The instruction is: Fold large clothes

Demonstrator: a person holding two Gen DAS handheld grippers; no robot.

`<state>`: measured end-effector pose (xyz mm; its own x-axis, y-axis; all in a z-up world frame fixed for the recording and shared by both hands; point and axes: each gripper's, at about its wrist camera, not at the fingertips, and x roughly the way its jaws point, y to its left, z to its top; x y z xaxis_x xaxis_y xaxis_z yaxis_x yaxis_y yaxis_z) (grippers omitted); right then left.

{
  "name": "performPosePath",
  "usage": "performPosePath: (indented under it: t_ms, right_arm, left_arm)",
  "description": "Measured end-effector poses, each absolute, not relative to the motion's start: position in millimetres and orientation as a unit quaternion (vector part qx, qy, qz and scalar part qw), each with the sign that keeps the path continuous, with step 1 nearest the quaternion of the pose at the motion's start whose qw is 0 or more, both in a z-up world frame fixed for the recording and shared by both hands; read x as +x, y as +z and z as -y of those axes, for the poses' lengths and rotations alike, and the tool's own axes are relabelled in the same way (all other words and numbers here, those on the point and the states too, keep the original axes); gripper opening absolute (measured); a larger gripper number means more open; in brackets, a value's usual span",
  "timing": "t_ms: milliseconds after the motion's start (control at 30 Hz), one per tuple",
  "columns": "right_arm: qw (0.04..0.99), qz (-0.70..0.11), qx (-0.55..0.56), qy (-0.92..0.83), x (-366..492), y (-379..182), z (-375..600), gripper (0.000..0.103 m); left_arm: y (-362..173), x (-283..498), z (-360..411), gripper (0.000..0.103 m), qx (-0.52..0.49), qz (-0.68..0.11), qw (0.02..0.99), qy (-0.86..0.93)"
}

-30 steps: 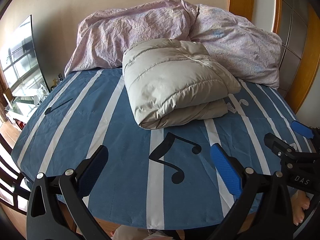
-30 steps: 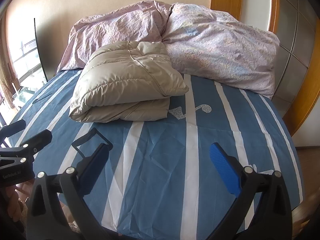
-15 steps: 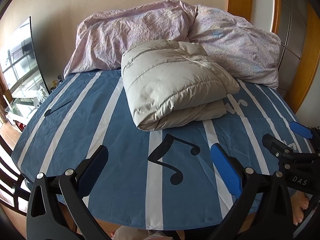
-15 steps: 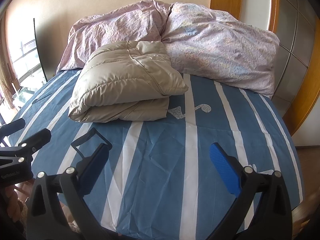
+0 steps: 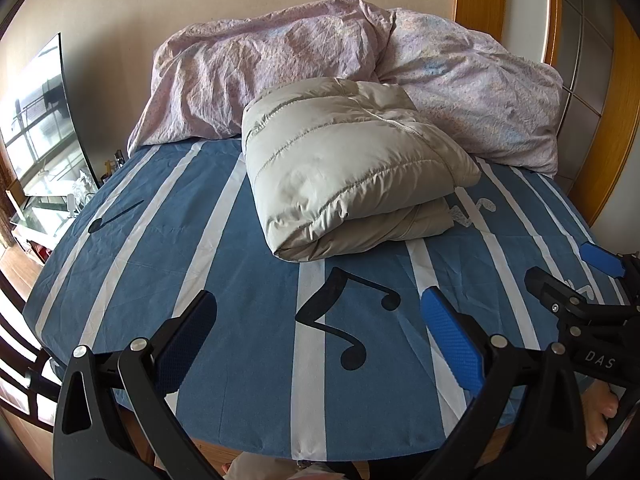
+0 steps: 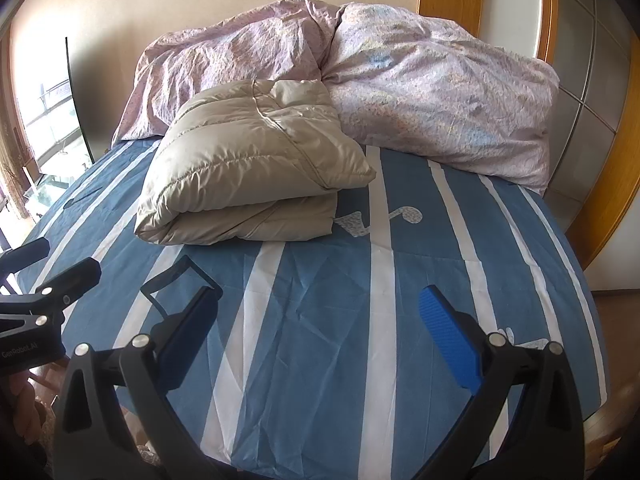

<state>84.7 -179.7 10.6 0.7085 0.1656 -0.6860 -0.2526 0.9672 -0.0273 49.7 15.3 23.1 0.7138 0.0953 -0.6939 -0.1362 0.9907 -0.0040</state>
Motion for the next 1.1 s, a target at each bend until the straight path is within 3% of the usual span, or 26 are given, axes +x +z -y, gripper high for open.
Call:
performPosePath:
  t_ms: [1100]
  right_arm:
    - [0.921, -0.368, -0.058, 0.115, 87.3, 4.6, 180.5, 0.101]
  left_arm:
    - [21.2, 51.6, -12.4, 0.102, -0.027, -0.375, 0.925, 0.061]
